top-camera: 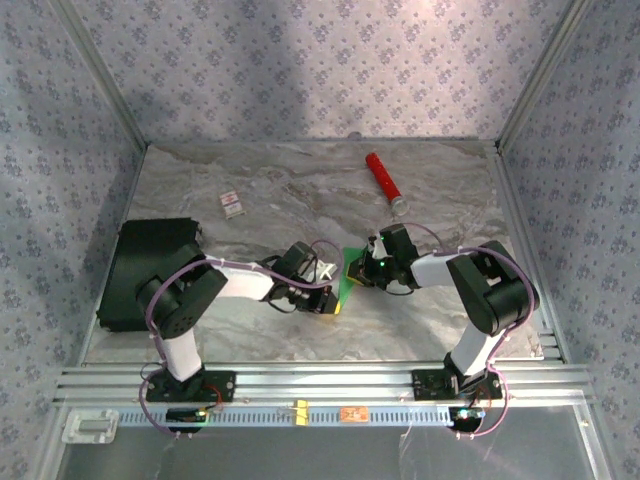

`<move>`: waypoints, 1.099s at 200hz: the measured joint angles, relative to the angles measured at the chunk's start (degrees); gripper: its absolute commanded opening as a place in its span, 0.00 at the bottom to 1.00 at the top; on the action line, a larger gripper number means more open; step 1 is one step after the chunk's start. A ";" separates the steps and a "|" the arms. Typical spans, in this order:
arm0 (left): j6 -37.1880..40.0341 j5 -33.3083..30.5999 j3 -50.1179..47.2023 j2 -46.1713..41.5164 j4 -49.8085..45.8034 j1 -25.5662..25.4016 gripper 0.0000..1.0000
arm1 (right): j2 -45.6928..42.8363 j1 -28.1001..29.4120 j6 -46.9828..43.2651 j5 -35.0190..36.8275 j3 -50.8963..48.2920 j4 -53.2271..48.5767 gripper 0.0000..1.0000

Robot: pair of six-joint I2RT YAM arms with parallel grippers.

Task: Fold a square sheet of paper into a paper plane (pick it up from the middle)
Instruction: Fold the wing for the fifth time at the center of the table.

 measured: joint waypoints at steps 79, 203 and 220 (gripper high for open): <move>-0.46 -1.16 -2.34 -4.20 -4.44 -1.40 0.05 | 0.00 0.00 0.00 0.07 0.02 -0.04 0.09; -10.80 -4.48 3.02 -2.82 5.25 -0.83 0.09 | -0.04 0.26 0.00 0.57 0.42 -0.87 0.09; -11.37 -4.59 3.96 -1.07 6.16 -0.83 0.09 | -0.04 0.26 0.00 0.59 0.42 -0.85 0.09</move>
